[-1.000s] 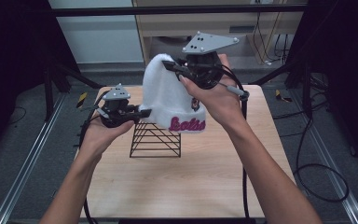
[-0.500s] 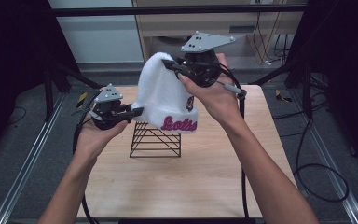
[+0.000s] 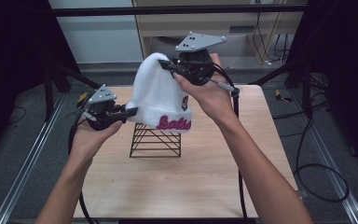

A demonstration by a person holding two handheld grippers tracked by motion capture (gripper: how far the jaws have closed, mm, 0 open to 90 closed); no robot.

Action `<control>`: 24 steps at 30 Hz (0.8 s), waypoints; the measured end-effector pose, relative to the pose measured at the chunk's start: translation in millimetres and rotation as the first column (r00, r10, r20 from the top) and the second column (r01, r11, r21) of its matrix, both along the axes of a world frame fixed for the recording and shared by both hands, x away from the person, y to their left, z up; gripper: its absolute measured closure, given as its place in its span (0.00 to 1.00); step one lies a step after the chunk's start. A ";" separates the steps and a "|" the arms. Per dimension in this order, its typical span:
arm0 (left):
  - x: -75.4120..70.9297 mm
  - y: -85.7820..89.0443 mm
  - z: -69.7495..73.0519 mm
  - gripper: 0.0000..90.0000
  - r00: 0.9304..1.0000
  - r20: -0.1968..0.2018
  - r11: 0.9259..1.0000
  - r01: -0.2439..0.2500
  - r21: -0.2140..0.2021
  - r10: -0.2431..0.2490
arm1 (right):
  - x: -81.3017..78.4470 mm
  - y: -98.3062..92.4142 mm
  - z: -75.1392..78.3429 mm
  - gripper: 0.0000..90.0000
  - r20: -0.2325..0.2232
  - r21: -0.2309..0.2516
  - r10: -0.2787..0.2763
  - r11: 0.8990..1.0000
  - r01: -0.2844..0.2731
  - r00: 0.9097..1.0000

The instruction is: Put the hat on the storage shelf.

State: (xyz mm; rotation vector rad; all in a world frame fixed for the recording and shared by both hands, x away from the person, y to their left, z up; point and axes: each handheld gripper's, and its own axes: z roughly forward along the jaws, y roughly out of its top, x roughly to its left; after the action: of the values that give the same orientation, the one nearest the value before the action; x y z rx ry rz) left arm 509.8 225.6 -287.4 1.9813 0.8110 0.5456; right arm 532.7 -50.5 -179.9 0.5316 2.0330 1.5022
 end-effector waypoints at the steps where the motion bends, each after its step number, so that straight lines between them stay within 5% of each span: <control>1: 1.0 0.2 -0.4 0.82 1.000 -0.001 1.000 -0.004 -0.003 0.004 | 1.1 0.2 0.0 0.93 -0.001 -0.001 -0.001 1.000 0.001 1.000; 24: 14.2 14.3 -23.9 0.82 0.997 -0.040 0.998 -0.064 -0.012 0.064 | 28.3 14.7 -26.6 0.93 -0.049 -0.037 0.004 0.999 -0.006 0.999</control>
State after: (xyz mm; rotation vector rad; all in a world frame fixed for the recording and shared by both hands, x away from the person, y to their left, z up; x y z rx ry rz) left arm 523.9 239.9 -311.3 1.9646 0.9028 0.5384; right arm 561.0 -35.8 -206.5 0.5543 2.0972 1.4641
